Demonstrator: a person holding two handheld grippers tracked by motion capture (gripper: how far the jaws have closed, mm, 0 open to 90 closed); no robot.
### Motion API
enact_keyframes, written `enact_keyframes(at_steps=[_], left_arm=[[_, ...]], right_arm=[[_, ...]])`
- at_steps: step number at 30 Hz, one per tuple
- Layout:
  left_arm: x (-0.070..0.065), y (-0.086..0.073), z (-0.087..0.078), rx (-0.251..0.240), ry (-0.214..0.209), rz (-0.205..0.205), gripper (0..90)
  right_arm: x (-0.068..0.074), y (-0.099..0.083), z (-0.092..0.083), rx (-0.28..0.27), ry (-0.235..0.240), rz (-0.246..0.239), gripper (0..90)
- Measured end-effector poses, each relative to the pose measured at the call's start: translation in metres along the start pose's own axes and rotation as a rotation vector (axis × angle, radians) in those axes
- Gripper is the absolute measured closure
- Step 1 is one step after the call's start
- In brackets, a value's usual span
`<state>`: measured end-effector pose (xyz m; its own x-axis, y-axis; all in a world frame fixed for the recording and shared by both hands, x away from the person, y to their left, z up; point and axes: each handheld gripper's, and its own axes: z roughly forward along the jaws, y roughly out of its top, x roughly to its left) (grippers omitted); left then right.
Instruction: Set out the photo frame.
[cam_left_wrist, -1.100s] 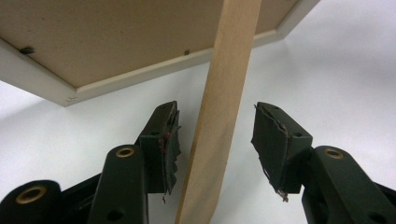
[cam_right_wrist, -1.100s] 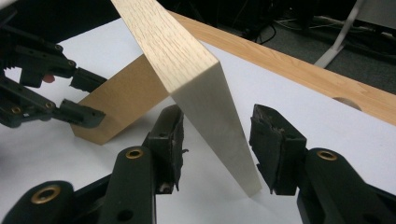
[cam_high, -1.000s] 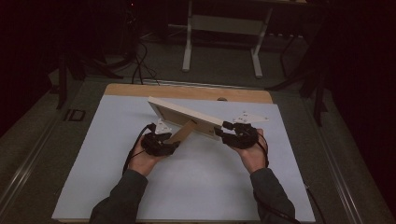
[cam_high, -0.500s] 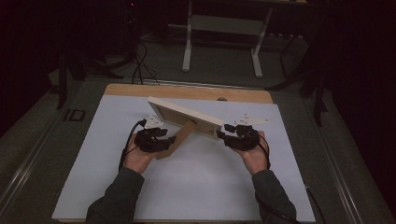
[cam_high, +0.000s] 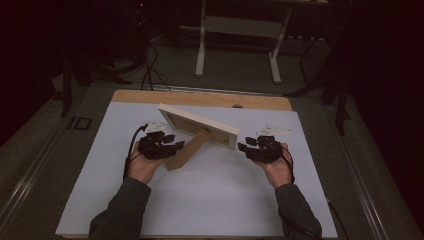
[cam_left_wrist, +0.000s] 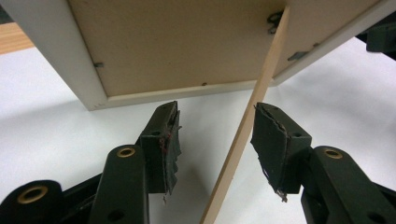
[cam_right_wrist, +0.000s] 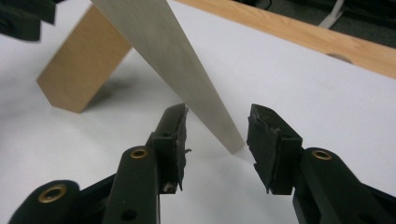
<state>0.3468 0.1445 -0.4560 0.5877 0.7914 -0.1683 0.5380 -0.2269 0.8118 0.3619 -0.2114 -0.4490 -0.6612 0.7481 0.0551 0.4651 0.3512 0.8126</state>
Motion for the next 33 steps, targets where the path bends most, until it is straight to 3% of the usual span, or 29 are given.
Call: enact_keyframes(at_steps=[4,8,12,19,28,33], left_arm=[[0.001,0.003,-0.003,-0.007,0.006,-0.003,52.5],[0.002,0.005,-0.004,-0.014,0.010,-0.019,52.6],[0.003,0.011,-0.004,-0.008,0.027,-0.016,51.8],[0.004,0.019,-0.005,-0.024,0.061,-0.044,52.6],[0.007,0.028,-0.002,-0.058,0.076,-0.041,64.2],[0.008,0.033,0.003,-0.059,0.085,-0.075,81.8]], right_arm=[[-0.005,-0.002,-0.001,0.017,-0.004,-0.001,59.7],[-0.010,-0.003,0.000,0.036,0.023,0.000,66.6],[-0.014,-0.001,0.002,0.041,-0.022,0.004,73.9],[-0.015,0.004,0.008,0.001,-0.054,0.003,86.9],[-0.013,0.011,0.018,-0.026,-0.056,0.038,89.7],[-0.014,0.011,0.027,-0.028,-0.048,0.071,89.7]])
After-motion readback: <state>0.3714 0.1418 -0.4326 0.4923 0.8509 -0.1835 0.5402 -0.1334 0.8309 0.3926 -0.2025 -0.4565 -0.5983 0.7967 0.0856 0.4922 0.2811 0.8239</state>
